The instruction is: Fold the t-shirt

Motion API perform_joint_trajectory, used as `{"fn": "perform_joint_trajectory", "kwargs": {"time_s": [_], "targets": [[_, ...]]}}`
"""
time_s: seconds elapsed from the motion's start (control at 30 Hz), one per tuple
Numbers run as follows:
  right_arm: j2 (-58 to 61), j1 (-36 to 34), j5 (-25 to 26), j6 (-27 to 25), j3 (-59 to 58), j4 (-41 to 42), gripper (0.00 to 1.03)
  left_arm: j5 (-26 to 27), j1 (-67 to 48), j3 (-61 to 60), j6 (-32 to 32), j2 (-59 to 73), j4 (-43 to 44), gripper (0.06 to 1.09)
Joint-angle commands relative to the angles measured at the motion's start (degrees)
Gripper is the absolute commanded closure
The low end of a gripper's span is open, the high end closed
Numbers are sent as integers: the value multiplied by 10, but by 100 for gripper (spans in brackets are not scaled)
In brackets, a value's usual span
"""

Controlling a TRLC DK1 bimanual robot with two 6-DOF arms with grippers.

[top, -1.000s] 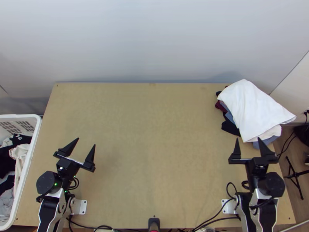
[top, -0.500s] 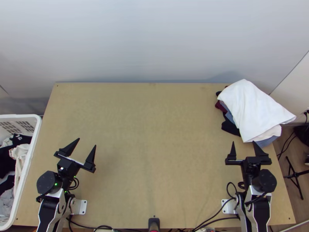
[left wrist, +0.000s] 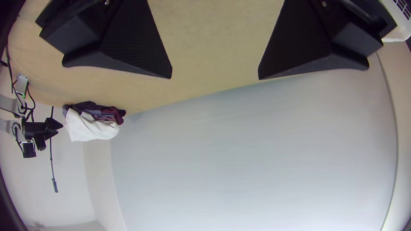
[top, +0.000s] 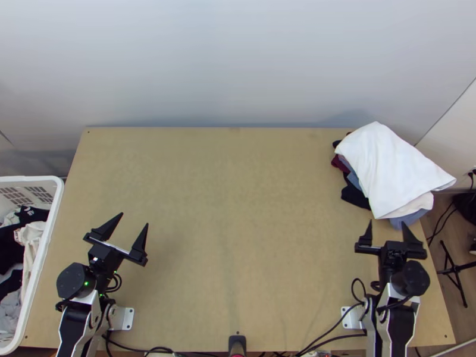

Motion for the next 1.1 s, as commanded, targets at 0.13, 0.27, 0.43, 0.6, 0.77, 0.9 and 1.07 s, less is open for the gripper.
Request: {"fn": "perform_joint_trajectory", "kwargs": {"time_s": [0.13, 0.27, 0.43, 0.6, 0.77, 0.9, 1.07], "targets": [[0, -98, 1, -65, 0, -2, 4, -1, 0, 0, -1, 0, -1, 10], [-1, -97, 1, -65, 1, -1, 4, -1, 0, 0, -1, 0, -1, 10], [-1, -97, 1, -64, 0, -2, 4, -1, 0, 0, -1, 0, -1, 10], [-1, -97, 1, -65, 0, -2, 4, -1, 0, 0, -1, 0, -1, 10], [-1, -97, 1, -65, 1, -2, 4, -1, 0, 0, -1, 0, -1, 10], [0, -97, 1, -64, 0, -2, 4, -1, 0, 0, -1, 0, -1, 10], [-1, -97, 1, -65, 1, -2, 4, -1, 0, 0, -1, 0, -1, 10]]}}
